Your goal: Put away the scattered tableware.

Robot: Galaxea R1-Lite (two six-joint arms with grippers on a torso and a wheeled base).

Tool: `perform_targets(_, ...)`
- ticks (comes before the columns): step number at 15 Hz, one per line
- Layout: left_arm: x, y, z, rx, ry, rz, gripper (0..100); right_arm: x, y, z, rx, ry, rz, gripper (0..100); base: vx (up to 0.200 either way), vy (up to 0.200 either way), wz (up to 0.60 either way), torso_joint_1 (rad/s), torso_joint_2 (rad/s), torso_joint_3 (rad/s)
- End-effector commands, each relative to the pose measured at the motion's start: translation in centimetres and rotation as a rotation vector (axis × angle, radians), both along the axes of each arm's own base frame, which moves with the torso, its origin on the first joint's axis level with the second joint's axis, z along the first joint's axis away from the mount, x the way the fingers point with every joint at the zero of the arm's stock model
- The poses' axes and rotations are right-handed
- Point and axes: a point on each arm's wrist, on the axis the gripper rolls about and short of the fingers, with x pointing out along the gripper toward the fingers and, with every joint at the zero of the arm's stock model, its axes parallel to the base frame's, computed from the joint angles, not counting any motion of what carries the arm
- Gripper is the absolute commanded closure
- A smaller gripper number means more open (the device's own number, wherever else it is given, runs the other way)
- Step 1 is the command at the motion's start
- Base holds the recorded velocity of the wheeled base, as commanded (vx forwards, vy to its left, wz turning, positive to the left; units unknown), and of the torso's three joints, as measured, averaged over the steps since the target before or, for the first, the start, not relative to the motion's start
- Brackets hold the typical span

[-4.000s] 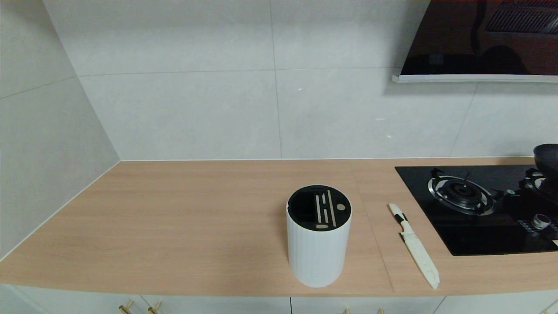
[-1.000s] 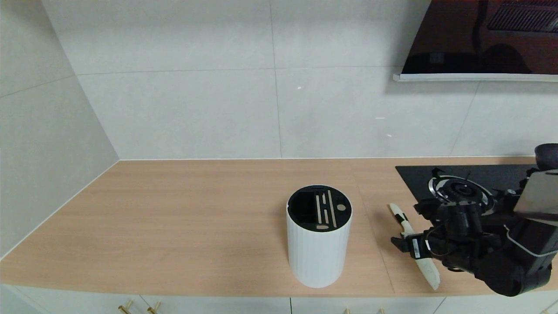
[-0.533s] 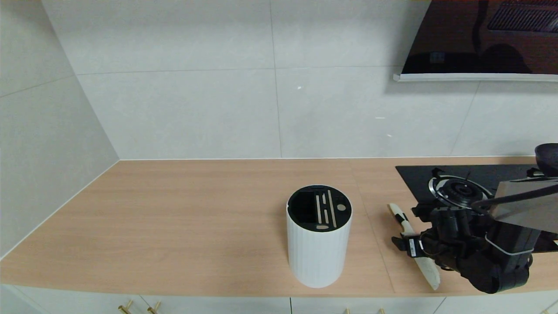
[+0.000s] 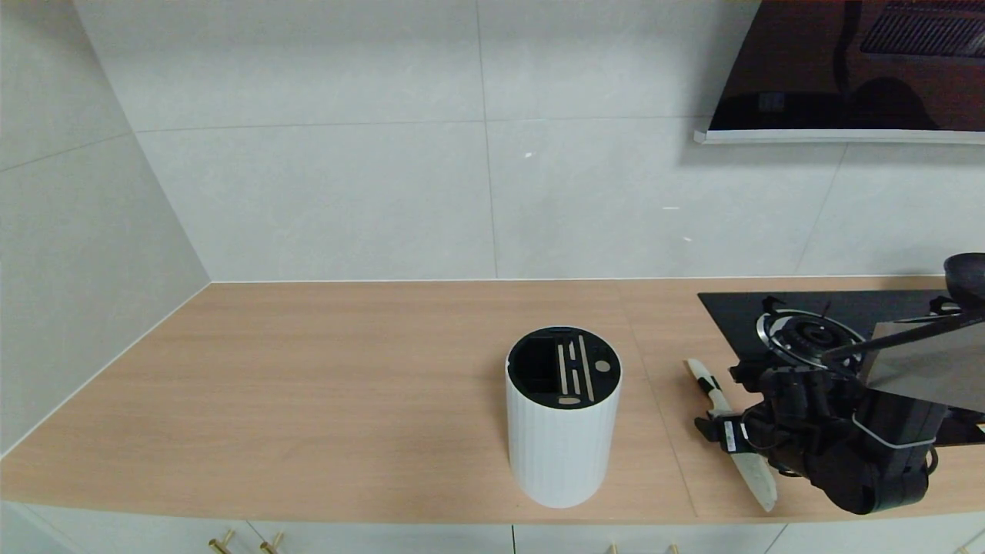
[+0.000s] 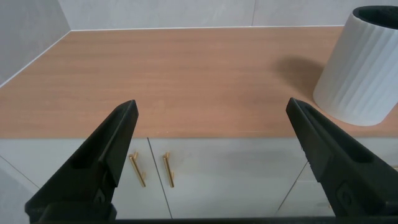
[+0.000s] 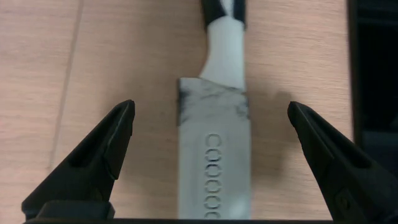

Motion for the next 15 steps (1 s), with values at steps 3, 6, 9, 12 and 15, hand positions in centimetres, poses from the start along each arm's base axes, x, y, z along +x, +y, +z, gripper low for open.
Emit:
perform_targets(3, 0.00, 0.00, 0.01, 0.000, -0.001, 0.000, 0, 0.31, -0.03, -0.04, -0.010, -0.009, -0.021, 0, 0.000, 0.000, 0.00, 0.000, 0.00, 0.000)
perform_targets(6, 0.01, 0.00, 0.01, 0.000, 0.001, 0.000, 0, 0.26, -0.04, -0.12, -0.010, -0.006, -0.021, 0, 0.000, 0.000, 0.00, 0.000, 0.00, 0.000)
perform_targets(9, 0.01, 0.00, 0.01, 0.000, 0.001, 0.000, 0, 0.25, -0.04, -0.24, -0.012, -0.001, -0.020, 0, 0.000, 0.000, 0.00, 0.000, 0.00, 0.000)
perform_targets(12, 0.00, 0.00, 0.01, 0.000, -0.001, 0.000, 0, 0.18, -0.05, -0.53, -0.014, 0.008, -0.019, 100, 0.000, 0.000, 0.00, 0.000, 0.00, 0.000)
perform_targets(15, 0.01, 0.00, 0.01, 0.000, 0.001, 0.000, 0, 0.14, 0.00, -0.55, -0.015, 0.009, -0.018, 100, 0.000, 0.000, 0.00, 0.000, 0.00, 0.000)
